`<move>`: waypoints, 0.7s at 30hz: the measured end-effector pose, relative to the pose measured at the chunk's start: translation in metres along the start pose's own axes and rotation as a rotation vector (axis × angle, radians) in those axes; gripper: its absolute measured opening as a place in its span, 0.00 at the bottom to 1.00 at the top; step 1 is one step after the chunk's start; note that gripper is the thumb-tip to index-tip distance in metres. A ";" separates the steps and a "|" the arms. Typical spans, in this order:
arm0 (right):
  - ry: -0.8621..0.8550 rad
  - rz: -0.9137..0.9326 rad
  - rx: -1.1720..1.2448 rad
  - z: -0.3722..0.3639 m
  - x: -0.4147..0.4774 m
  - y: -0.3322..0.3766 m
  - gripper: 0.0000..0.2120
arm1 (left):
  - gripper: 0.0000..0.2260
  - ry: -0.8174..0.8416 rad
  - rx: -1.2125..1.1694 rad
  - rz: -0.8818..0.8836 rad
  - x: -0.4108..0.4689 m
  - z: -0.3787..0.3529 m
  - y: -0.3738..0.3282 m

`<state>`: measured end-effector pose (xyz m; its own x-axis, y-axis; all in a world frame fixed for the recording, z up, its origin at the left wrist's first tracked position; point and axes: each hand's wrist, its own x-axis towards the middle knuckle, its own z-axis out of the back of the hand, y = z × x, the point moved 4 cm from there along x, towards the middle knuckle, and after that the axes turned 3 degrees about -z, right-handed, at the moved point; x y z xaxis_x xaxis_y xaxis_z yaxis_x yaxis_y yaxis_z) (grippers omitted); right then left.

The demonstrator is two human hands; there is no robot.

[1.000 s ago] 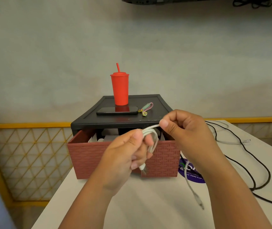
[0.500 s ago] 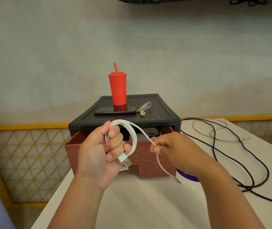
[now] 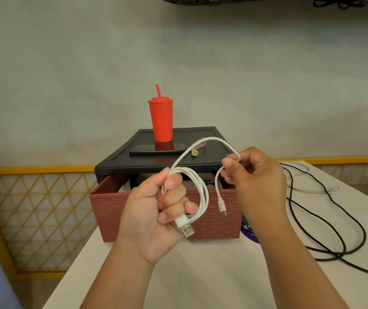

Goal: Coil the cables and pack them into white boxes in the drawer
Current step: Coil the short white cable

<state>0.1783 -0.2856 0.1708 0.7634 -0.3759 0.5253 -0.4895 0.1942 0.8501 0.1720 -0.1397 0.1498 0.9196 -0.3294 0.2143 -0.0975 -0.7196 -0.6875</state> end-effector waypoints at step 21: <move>0.517 -0.707 0.734 -0.056 -0.025 -0.019 0.12 | 0.14 0.302 -0.242 0.169 0.005 0.003 0.009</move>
<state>0.1923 -0.2297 0.1434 0.9649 0.2606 0.0335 0.1207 -0.5531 0.8243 0.1766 -0.1461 0.1425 0.7339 -0.5935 0.3305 -0.3570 -0.7509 -0.5556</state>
